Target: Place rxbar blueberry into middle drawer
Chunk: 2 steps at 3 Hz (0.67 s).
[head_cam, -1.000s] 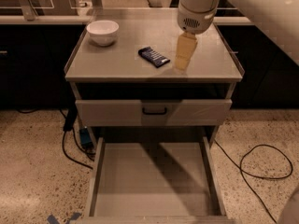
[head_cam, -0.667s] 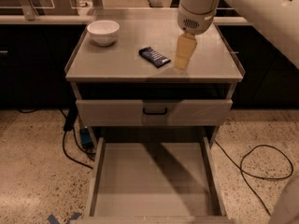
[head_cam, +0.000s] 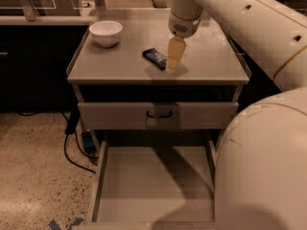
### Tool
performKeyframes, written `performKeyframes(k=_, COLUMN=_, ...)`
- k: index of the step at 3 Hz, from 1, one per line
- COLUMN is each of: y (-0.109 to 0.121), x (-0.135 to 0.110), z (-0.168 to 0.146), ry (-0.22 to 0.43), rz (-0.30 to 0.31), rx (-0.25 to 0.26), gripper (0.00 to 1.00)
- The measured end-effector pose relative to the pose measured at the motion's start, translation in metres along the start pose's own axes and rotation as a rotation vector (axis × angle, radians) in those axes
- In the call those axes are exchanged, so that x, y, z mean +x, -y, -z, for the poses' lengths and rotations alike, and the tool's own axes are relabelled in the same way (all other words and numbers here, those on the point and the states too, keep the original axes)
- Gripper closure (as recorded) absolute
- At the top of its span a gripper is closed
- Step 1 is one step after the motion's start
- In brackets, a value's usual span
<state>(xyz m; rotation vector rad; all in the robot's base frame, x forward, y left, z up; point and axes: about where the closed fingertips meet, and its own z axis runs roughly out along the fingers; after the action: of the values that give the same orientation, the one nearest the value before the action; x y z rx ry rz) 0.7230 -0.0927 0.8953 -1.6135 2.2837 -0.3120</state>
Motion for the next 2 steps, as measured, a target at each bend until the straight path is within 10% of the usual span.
performKeyframes(k=2, y=-0.0021, x=0.0003, z=-0.0034, ry=-0.032, rz=-0.025, rx=0.006, gripper=0.0)
